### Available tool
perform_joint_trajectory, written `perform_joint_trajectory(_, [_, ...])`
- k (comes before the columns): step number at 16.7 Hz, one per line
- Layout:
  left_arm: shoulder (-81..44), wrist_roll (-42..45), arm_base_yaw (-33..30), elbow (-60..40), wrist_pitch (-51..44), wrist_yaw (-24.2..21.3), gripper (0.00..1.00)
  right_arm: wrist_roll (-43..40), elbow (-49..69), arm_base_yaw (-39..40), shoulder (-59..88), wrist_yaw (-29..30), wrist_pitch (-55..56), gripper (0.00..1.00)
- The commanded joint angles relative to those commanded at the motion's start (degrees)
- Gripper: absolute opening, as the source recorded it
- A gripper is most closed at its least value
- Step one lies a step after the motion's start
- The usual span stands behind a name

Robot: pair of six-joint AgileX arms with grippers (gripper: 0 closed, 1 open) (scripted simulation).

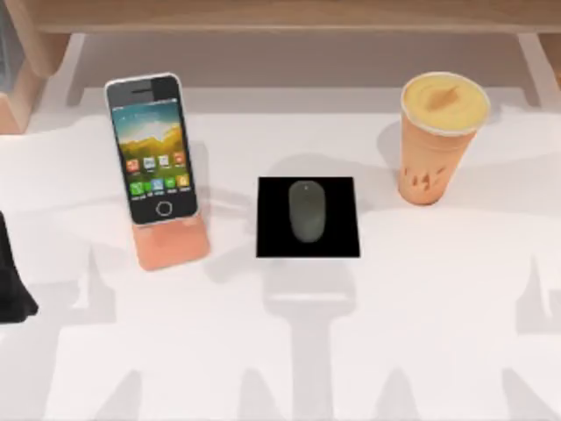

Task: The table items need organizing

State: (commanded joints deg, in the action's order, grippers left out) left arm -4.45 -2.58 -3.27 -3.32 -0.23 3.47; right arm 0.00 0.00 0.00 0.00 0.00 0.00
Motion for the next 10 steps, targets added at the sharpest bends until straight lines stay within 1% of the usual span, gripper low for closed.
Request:
perform_joint_trajectory(3, [4.20,2.44,3.07,3.13,0.22,-3.27,1.00,0.00,0.00,0.00,0.00,0.00,0.00,1.00])
perform_joint_trajectory(10, [4.45,2.58,3.27,3.32,0.24,-3.47,1.00,0.00,0.09,0.19,0.55,0.10,0.31,1.00])
